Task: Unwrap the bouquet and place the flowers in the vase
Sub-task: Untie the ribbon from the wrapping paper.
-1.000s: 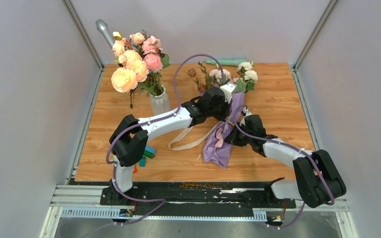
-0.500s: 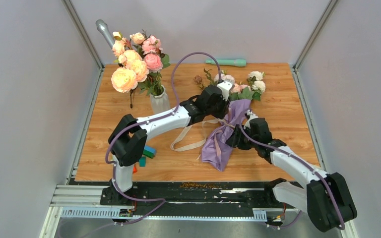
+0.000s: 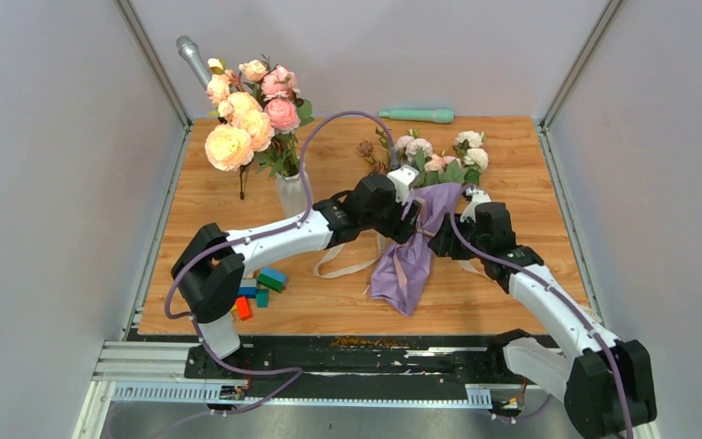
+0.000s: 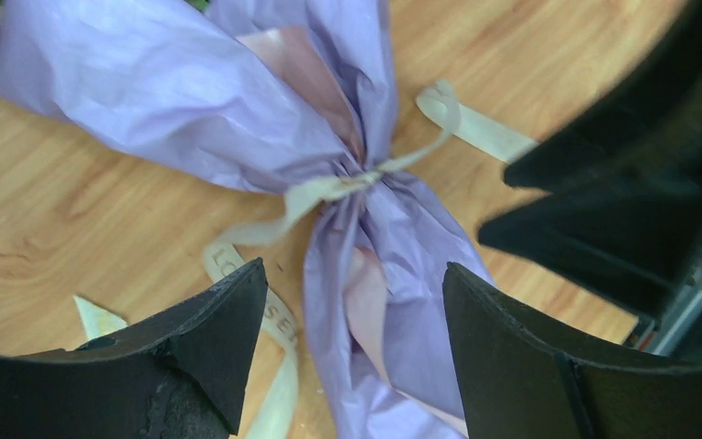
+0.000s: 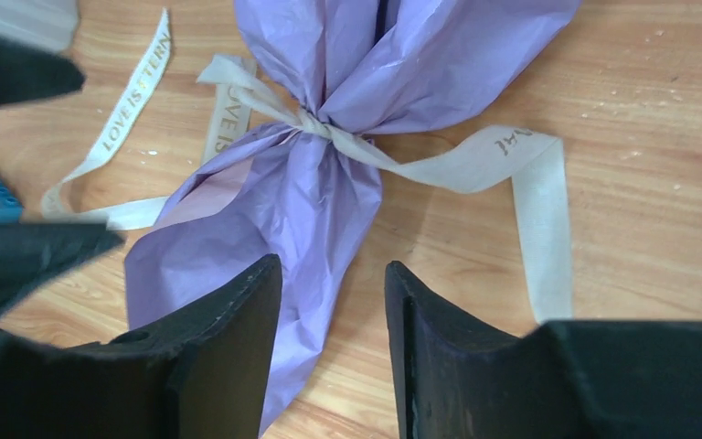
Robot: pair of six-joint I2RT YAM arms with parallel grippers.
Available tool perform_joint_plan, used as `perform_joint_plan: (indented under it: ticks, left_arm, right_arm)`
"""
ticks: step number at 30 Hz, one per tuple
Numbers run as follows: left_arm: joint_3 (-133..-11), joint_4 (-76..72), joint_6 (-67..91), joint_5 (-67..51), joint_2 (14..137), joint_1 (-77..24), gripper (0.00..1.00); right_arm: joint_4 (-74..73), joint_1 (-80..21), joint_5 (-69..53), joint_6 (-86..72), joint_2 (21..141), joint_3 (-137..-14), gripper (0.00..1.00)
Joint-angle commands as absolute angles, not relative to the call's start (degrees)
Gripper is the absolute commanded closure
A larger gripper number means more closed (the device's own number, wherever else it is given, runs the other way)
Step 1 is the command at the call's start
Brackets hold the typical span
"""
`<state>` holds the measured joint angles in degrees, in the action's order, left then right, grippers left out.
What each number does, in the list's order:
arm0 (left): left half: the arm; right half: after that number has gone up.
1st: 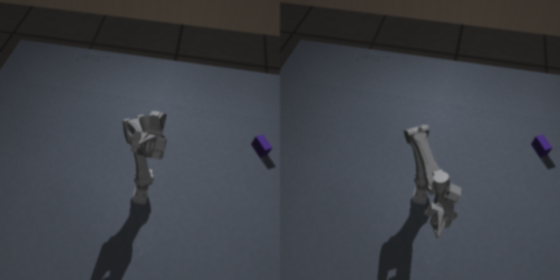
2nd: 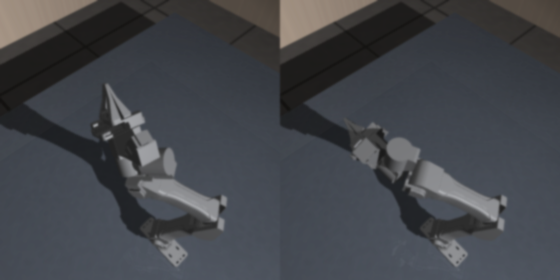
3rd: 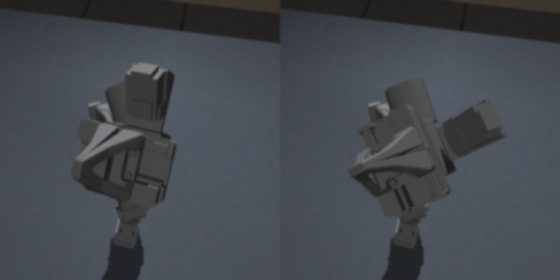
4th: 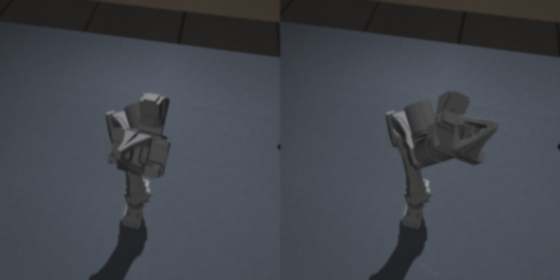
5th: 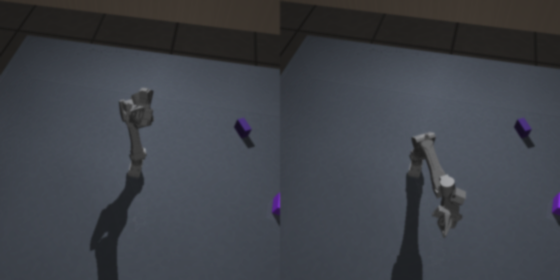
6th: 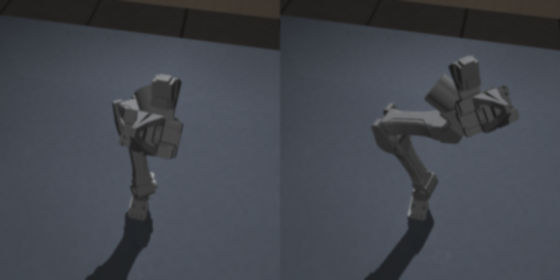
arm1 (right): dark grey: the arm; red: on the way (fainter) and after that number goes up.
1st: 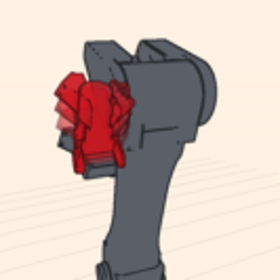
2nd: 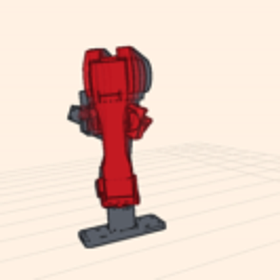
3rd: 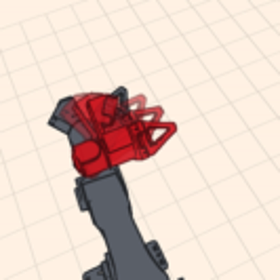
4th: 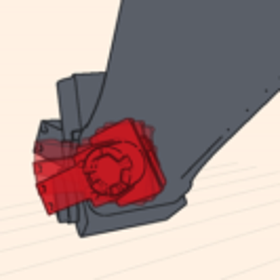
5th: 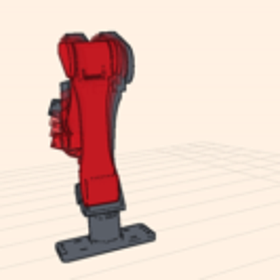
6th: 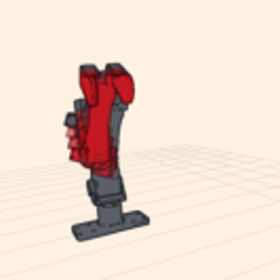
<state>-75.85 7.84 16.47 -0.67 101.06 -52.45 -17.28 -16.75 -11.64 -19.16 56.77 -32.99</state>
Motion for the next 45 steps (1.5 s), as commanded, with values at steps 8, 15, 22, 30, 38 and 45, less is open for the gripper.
perform_joint_plan:
  ticks: [8, 15, 22, 30, 38, 45]
  left_arm:
    - [-65.73, 2.84, 25.64, -4.03, 98.94, -53.44, 0.18]
    - [-65.49, 1.48, 26.31, -3.62, 101.31, -53.44, 0.23]
    - [-65.81, 0.76, 26.74, -3.49, 103.11, -53.35, 0.50]
    - [-65.79, 0.62, 26.79, -3.40, 103.94, -53.31, 0.70]
    - [-65.77, 1.08, 26.29, -3.08, 104.26, -53.35, 0.96]
    - [-65.66, 1.38, 25.89, -3.42, 104.34, -53.35, 1.00]
  right_arm:
    - [-10.06, -16.08, -14.17, -11.26, 67.80, -40.16, 0.61]
    - [-8.03, -16.06, -14.72, -7.88, 72.56, -42.53, 0.65]
    - [-5.78, -16.03, -18.15, -7.82, 76.32, -44.36, 0.69]
    - [-4.56, -16.08, -19.68, -6.84, 78.15, -44.12, 0.72]
    - [-4.33, -16.14, -18.73, -5.71, 80.87, -44.85, 0.73]
    - [-2.95, -17.19, -13.80, -5.54, 82.30, -44.91, 0.78]
